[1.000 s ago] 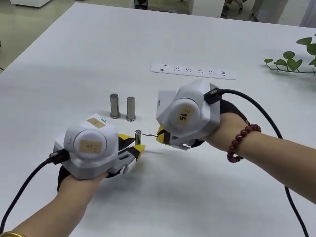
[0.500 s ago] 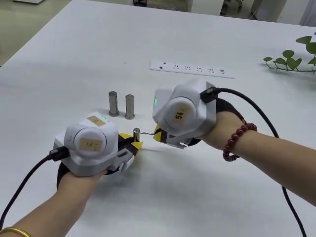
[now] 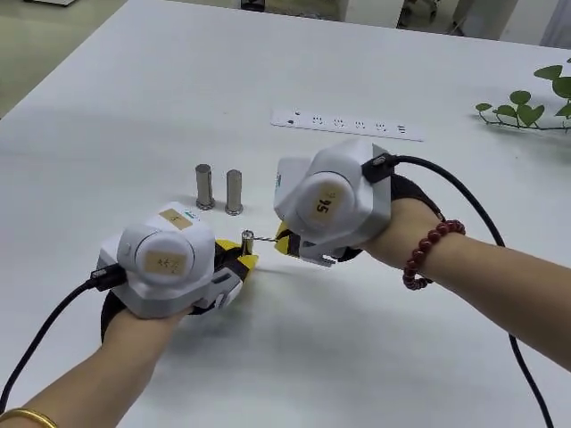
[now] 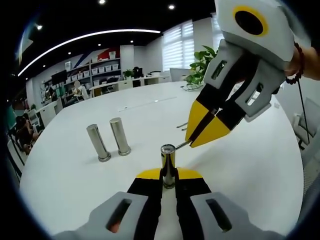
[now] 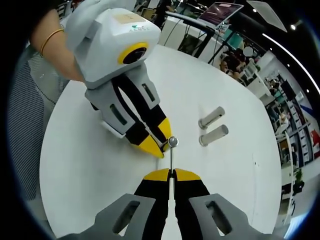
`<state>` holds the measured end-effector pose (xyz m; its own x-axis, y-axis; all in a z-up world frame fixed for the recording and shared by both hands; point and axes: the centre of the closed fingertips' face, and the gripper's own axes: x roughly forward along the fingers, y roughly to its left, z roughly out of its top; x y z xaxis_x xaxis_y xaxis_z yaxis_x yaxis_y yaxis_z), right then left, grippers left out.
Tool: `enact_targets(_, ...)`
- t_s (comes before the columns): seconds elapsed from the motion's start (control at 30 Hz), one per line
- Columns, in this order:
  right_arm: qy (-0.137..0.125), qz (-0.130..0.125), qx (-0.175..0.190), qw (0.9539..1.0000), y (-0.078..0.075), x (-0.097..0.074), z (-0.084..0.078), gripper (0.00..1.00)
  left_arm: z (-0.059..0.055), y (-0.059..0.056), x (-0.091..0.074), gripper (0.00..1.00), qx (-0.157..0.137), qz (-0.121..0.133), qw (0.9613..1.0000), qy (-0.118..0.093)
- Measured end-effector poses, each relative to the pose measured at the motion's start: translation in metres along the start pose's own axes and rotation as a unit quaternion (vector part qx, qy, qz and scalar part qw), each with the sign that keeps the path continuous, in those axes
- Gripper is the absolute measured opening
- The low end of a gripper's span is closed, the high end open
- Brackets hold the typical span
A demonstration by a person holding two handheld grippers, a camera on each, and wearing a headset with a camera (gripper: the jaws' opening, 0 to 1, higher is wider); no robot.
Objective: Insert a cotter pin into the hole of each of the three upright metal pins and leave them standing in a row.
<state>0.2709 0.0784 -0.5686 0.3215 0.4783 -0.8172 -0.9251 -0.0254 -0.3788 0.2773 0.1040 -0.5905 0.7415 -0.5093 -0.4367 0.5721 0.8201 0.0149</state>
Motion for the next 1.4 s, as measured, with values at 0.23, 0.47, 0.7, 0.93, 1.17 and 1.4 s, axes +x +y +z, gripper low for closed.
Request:
enact_targets(0.23,-0.002,0.001,-0.001,1.0,0.0,0.001,0.003,0.0,0.0,0.0,0.0,0.06,0.001,0.0,1.0,0.0)
enact_targets(0.47,-0.004,0.002,-0.003,1.0,-0.001,0.002,0.008,0.0,0.0,0.0,0.0,0.06,0.001,0.001,1.0,0.0)
enact_targets(0.7,-0.006,0.002,-0.006,1.0,-0.001,0.003,0.01,0.0,0.0,0.001,0.001,0.05,-0.001,0.002,1.0,0.0)
enact_targets(0.93,-0.014,0.003,-0.009,0.9999,-0.001,0.006,0.013,0.0,0.0,0.001,0.001,0.05,0.003,0.001,1.0,0.001)
enact_targets(1.17,-0.036,0.007,0.005,0.9993,0.0,0.009,0.021,0.0,0.0,0.0,0.001,0.05,0.005,0.002,1.0,0.001)
enact_targets(1.4,-0.042,0.001,0.019,0.9989,0.003,0.007,0.021,0.07,0.0,0.0,0.001,0.06,0.005,0.003,1.0,0.001)
